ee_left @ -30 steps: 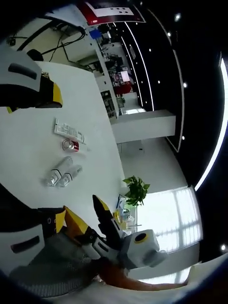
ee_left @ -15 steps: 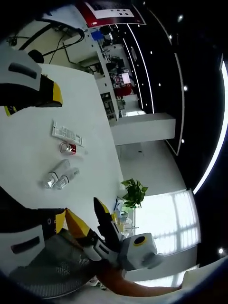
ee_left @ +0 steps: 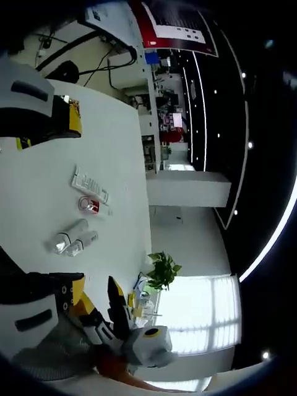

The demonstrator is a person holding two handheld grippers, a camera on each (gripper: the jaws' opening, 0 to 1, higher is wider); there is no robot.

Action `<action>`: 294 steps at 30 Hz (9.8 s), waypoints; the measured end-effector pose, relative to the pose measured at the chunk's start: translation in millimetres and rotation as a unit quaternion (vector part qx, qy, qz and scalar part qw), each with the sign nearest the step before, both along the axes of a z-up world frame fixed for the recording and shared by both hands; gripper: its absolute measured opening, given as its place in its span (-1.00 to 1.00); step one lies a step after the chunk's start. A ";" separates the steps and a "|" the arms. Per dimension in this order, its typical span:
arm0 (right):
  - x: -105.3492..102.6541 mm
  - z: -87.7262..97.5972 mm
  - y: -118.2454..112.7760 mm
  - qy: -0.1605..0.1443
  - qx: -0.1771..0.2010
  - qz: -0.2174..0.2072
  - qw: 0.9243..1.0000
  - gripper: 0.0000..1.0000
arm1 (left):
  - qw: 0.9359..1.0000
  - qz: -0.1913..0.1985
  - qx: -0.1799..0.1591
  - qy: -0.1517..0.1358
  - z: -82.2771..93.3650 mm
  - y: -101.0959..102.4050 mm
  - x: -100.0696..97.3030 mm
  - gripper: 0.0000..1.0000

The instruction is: Arrange the skincare products in the storage area until every visible bottle or jar stands upright without overlapping.

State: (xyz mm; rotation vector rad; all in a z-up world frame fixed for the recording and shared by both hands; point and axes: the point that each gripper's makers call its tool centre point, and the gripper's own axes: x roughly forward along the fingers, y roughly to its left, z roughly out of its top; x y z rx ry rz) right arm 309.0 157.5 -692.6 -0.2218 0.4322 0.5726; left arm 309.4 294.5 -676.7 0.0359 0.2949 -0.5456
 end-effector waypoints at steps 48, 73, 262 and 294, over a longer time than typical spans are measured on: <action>-6.3 8.2 9.6 0.022 -0.007 0.018 1.000 0.27 | 1.000 -0.006 0.018 -0.012 15.7 7.8 0.7 0.57; 80.2 42.1 -9.6 0.053 0.013 0.083 0.995 0.66 | 0.993 -0.019 0.092 0.072 -30.4 7.2 -0.3 0.49; -13.0 133.3 71.0 0.111 0.213 0.244 0.940 -0.45 | 0.915 -0.096 -0.381 0.086 128.2 -30.3 -8.0 0.48; -76.9 158.6 117.0 0.260 0.305 0.406 0.821 -0.45 | 0.831 -0.327 -0.424 0.151 168.8 -77.5 -53.6 0.14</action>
